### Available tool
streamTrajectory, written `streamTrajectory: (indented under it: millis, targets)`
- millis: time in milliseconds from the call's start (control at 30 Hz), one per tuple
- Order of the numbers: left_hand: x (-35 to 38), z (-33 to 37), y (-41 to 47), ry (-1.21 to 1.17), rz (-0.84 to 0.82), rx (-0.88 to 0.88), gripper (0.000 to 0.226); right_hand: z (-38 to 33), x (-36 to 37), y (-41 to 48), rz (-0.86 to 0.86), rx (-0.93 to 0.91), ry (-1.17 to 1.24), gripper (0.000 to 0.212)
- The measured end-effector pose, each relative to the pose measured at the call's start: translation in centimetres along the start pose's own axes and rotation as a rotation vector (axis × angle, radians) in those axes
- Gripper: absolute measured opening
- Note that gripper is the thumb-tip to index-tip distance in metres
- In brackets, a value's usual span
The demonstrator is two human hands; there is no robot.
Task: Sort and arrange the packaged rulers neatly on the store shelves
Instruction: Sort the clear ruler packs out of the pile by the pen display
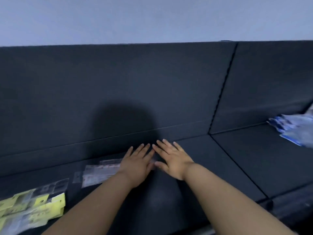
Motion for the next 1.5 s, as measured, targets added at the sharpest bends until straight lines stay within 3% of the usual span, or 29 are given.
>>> streamTrajectory:
  millis: [167, 267, 367, 433, 533, 667, 733, 933, 1067, 1233, 1500]
  targets:
    - [-2.0, 11.3, 3.9, -0.006, 0.052, 0.215, 0.09, 9.6, -0.2, -9.2, 0.024, 0.235, 0.018, 0.067]
    - [-3.3, 19.0, 6.3, -0.013, 0.089, 0.311, 0.062, 15.8, -0.2, -15.5, 0.056, 0.364, 0.028, 0.095]
    - [-4.3, 27.5, 8.6, -0.029, 0.124, 0.385, 0.057, 22.4, 0.0, -22.2, 0.086, 0.465, 0.016, 0.104]
    - [-5.1, 33.8, 10.3, -0.042, 0.121, 0.419, 0.057, 26.8, 0.1, -26.8, 0.099, 0.526, 0.022, 0.098]
    - [-6.4, 42.3, 12.7, -0.066, 0.104, 0.45, 0.057, 32.6, 0.3, -33.1, 0.059, 0.614, 0.026, 0.072]
    - [-7.4, 51.2, 15.2, -0.088, 0.079, 0.5, 0.057, 39.3, 0.7, -39.3, 0.047, 0.671, 0.027, 0.112]
    - [-7.5, 54.2, 16.4, -0.075, 0.054, 0.517, 0.057, 42.0, 1.1, -40.8, 0.057, 0.694, 0.052, 0.117]
    - [-7.6, 60.3, 22.3, -0.071, 0.017, 0.5, 0.057, 48.5, 1.8, -41.2, 0.04, 0.685, 0.136, 0.095]
    - [-8.4, 62.9, 28.3, -0.098, 0.065, 0.47, 0.056, 54.6, 0.9, -40.0, 0.013, 0.632, 0.079, 0.069]
    - [-10.1, 65.2, 37.1, -0.152, 0.147, 0.403, 0.055, 63.5, -1.8, -38.3, 0.011, 0.609, 0.036, 0.068]
    - [-9.4, 66.4, 44.5, -0.168, 0.045, 0.261, 0.055, 72.8, -1.7, -33.6, -0.049, 0.467, 0.091, 0.064]
Point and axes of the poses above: each hand's wrist, its own y-axis towards the middle knuckle, its own x-axis out of the palm, z = x × y, the point moved 4 cm from there along y, towards the middle knuckle, and after that the axes turned 6 degrees about -z, right-handed, at the moved point
